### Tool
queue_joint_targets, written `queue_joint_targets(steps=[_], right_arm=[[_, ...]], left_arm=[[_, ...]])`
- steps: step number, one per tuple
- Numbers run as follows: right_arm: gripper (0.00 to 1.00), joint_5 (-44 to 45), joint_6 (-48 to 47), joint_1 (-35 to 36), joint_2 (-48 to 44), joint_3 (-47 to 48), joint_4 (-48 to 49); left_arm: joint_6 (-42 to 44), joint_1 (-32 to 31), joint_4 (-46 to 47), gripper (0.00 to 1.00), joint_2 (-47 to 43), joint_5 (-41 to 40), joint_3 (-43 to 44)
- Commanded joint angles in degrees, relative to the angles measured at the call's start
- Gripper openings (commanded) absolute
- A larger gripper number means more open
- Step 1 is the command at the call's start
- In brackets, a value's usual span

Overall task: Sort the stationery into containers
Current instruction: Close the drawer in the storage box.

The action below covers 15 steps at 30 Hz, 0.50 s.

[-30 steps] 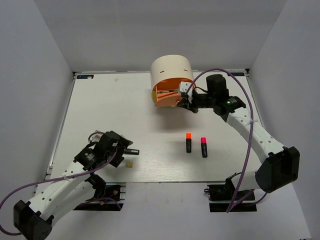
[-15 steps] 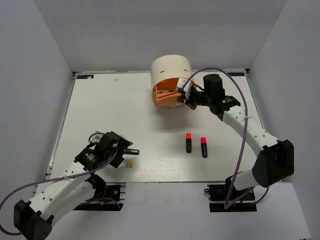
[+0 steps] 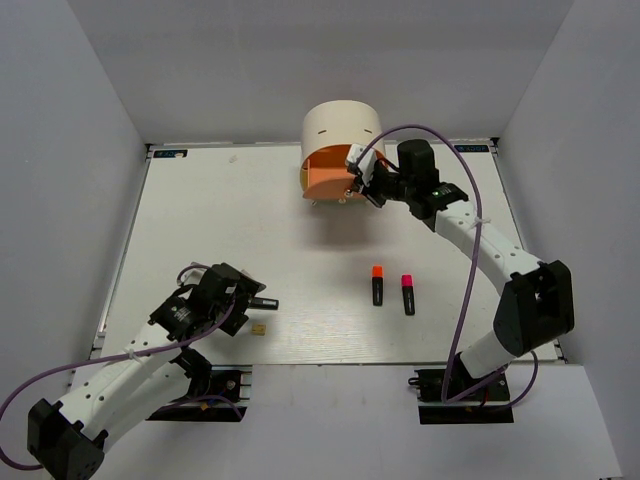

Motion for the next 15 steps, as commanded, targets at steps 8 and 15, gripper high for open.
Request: queue_joint_targets(steps=[8,15], right_arm=[[0.0,-0.5,-0.5,-0.4,1.2,3.1,3.4],[0.0,-0.3,0.1,-0.4,1.5,2.8,4.6]], left_arm=[[-0.4,0.2,1.1,1.0,0.4,0.2,0.0],[-0.4,0.2,1.1,1.0,0.4,0.2,0.0]])
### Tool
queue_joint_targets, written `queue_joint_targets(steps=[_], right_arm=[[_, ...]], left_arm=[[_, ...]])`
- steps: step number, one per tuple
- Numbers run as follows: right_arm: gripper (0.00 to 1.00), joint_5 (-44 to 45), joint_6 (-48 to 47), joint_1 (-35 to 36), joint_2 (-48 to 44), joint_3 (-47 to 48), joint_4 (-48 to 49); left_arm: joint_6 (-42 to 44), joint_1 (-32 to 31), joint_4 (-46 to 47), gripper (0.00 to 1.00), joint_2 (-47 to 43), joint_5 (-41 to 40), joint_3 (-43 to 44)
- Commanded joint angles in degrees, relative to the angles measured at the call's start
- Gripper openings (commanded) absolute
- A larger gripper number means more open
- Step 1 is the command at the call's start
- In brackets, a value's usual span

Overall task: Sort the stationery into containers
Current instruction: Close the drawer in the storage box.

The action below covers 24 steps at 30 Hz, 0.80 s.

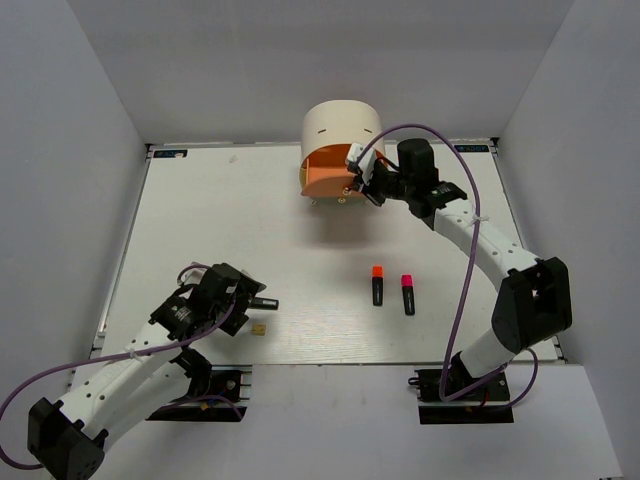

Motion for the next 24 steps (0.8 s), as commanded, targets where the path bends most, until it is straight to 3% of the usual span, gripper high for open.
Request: queue_joint_targets(steps=[1,24], right_arm=[[0.0,1.2,0.9,-0.1,0.7,2.6,4.2],[0.0,11.9,2.5,-0.2,9.2,10.2,11.6]], left_arm=[[-0.4,0.2,0.9,1.0,0.0,0.2,0.0],[-0.4,0.2,0.3,1.0,0.0,0.2,0.0]])
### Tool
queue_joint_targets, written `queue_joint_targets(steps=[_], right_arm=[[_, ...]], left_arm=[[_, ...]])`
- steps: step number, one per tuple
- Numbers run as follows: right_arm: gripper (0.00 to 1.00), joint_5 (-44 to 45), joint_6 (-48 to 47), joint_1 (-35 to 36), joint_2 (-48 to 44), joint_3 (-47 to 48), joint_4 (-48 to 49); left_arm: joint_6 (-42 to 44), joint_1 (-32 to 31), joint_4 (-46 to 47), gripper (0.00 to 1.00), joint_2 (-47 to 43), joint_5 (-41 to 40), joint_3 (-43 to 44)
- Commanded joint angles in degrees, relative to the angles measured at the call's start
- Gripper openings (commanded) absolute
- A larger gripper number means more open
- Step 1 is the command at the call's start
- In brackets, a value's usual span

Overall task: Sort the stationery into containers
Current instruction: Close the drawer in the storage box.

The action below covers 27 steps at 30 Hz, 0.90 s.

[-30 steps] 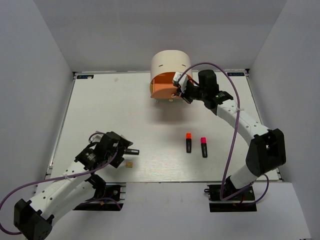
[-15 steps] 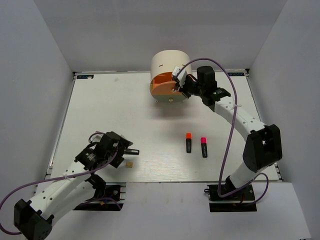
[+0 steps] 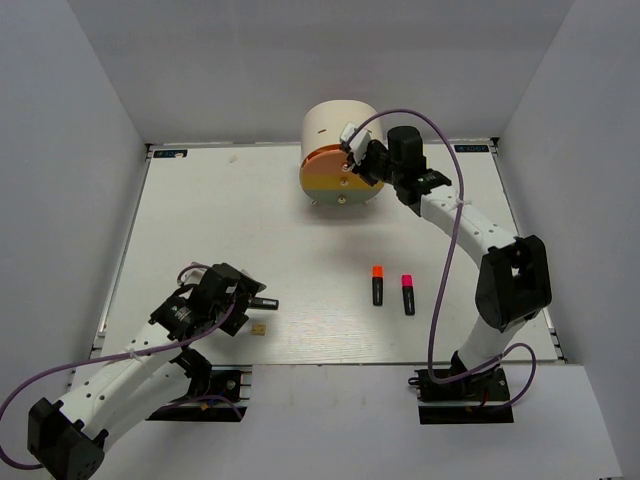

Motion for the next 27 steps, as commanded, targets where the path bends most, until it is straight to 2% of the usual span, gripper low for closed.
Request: queue_joint_targets(steps=[1,13,27], right_arm=[[0.0,2.6,0.7,-0.2,1.0,3.2,4.1],[0.0,7.3,1.5,-0.5,2.4,2.8,5.8],[0.02,7.2,2.5,-0.4,2.0,2.4,5.6]], left_arm=[[-0.4,0.2,0.4,1.0,0.0,0.2,0.0],[-0.4,0.2,0.9,1.0,0.0,0.2,0.0],[-0.4,0.2,0.9,1.0,0.6,0.2,0.0]])
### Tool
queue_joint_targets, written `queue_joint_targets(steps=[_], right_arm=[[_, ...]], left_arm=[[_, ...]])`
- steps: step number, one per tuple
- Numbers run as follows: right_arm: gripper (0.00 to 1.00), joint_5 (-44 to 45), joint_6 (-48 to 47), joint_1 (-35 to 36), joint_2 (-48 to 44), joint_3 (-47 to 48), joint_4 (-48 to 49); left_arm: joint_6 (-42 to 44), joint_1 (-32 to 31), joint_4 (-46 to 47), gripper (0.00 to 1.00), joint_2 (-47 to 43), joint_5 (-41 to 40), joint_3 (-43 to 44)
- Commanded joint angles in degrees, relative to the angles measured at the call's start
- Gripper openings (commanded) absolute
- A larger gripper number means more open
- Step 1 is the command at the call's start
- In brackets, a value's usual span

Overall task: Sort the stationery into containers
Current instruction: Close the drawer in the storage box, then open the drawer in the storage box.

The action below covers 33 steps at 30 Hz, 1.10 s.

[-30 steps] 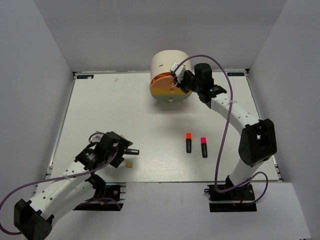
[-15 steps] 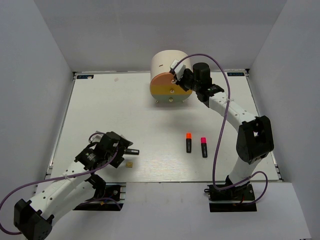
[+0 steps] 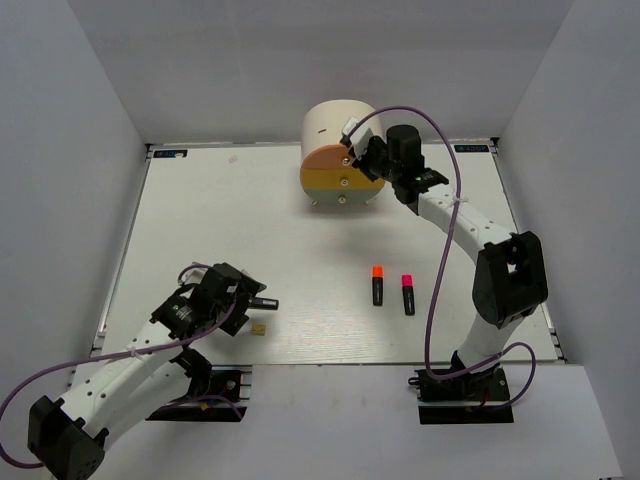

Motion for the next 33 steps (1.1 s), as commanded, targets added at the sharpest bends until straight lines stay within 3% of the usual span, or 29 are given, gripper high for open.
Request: queue_joint_targets(steps=[1,8,11,14,15,17,20,23,25,29,30,33], right_arm=[[0.02,0.5,1.0,-0.4,-0.1,1.5,2.6],[0.04,-8.7,3.8,-0.5,-7.5,-7.1,2.8],[0.09,-9.7,6.3,-0.6,-10.1,-9.7,1.7],[0.31,-10.6,9.6,-0.7,-12.6,-11.6,0.2],[0.51,-10.7,10.3,-0.8,-13.6,-13.1,-0.3],[0.7,-11.0,13.8,-1.0,-15.1,-15.5,-0.7],[0.76,-11.0,18.5,-1.2,-17.3,-17.4,-1.0],[0.76,-12.1,23.3,-1.7,-17.9,-19.0,-2.2],[0.72,-12.6,29.4,-2.4,-17.8,-21.2,-1.5],[0.46,-14.5,42.0,-3.6,-17.7,-25.4,5.7],[0.44,-14.6,45.6,-3.6,-17.1,-26.0,6.4],[0.43,-14.3,53.7,-3.8,-14.9,-27.8,10.6]], left_arm=[[-0.4,0.2,0.7,1.0,-0.1,0.2,0.0],[0.9,0.2,1.8,0.98,-0.1,-0.3,0.5],[3.1,0.2,2.5,0.95,1.2,-0.8,1.1],[6.4,0.2,5.0,0.88,3.5,-0.8,3.1],[7.4,0.2,6.2,0.85,5.0,-0.8,3.7],[10.7,0.2,8.0,0.74,7.9,-0.8,5.3],[15.7,0.2,9.9,0.56,11.2,-0.2,8.0],[21.1,0.2,11.0,0.44,15.8,0.4,11.2],[23.7,0.2,11.0,0.44,17.9,0.4,13.8],[26.7,0.2,8.9,0.6,21.0,-0.2,16.3],[27.3,0.2,8.9,0.67,21.6,-0.2,16.3],[27.3,0.2,8.3,0.72,21.0,-0.2,16.3]])
